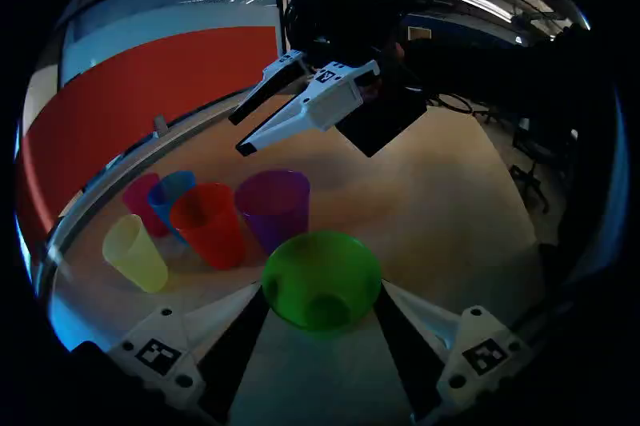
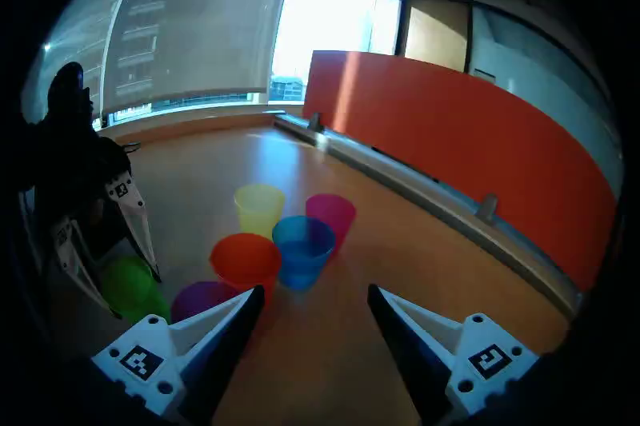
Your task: Pour water
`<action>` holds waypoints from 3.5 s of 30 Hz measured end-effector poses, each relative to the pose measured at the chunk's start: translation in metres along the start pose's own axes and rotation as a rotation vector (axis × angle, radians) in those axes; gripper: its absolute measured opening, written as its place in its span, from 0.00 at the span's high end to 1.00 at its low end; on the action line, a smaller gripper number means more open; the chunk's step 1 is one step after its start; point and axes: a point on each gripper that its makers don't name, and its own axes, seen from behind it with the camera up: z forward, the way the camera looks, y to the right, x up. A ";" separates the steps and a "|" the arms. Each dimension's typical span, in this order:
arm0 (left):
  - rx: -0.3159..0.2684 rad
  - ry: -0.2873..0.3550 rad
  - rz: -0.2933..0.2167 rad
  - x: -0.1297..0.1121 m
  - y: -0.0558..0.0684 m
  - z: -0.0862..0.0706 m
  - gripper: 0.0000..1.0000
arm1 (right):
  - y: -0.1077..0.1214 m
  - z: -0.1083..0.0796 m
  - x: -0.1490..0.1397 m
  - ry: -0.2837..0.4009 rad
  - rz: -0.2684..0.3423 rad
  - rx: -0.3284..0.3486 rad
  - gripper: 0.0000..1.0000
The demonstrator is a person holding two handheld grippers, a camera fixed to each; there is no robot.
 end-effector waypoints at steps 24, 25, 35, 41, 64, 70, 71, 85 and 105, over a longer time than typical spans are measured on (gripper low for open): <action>0.040 0.032 -0.044 0.004 -0.011 -0.024 0.14 | 0.020 0.051 0.007 -0.063 0.004 0.024 0.00; 0.039 0.032 -0.045 0.003 -0.011 -0.024 0.14 | 0.021 0.053 0.005 -0.068 0.004 0.025 0.00; 0.037 0.029 -0.047 0.002 -0.014 -0.028 0.14 | 0.014 0.066 0.000 -0.099 -0.011 0.060 0.00; 0.036 0.033 -0.045 0.004 -0.015 -0.030 0.14 | 0.008 0.073 0.002 -0.106 -0.020 0.076 0.00; 0.042 0.029 -0.044 0.002 -0.015 -0.040 0.14 | -0.010 0.106 0.005 -0.141 -0.028 0.123 0.00; 0.044 0.031 -0.045 0.002 -0.015 -0.041 0.14 | -0.011 0.114 0.006 -0.145 -0.023 0.124 0.00; 0.044 0.031 -0.046 0.002 -0.015 -0.041 0.14 | -0.012 0.115 0.006 -0.145 -0.020 0.125 0.01; 0.046 0.037 -0.054 0.002 -0.018 -0.040 0.14 | -0.014 0.122 0.005 -0.150 0.012 0.130 0.08; 0.071 0.071 -0.072 0.009 -0.022 -0.042 0.14 | -0.011 0.110 0.014 -0.101 0.040 0.096 0.08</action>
